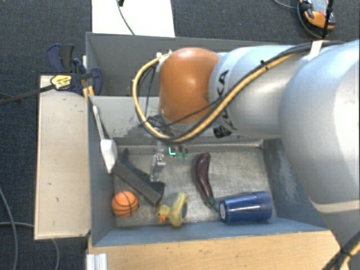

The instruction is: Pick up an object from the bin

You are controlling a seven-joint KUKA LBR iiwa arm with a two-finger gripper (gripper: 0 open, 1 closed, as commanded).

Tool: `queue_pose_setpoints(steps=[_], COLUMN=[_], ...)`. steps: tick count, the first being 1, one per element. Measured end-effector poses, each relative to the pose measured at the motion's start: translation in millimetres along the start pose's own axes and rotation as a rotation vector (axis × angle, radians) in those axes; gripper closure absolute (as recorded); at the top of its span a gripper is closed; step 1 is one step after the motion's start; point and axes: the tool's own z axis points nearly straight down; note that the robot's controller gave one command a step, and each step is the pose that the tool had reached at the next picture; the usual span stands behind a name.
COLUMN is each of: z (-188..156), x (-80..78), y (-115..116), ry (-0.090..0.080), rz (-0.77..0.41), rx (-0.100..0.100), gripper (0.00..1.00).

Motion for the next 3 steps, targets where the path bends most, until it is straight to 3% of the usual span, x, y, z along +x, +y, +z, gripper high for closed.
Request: queue_pose_setpoints(steps=[1,2,3], z=[-4,42,42], x=[-2.3,6.9,6.9], y=[-1,4,4], ry=[-0.008,-0.037,-0.037], rz=[0.004,0.077,0.078], rx=[-0.001,-0.015,-0.015], gripper=[0.00,1.00,1.00])
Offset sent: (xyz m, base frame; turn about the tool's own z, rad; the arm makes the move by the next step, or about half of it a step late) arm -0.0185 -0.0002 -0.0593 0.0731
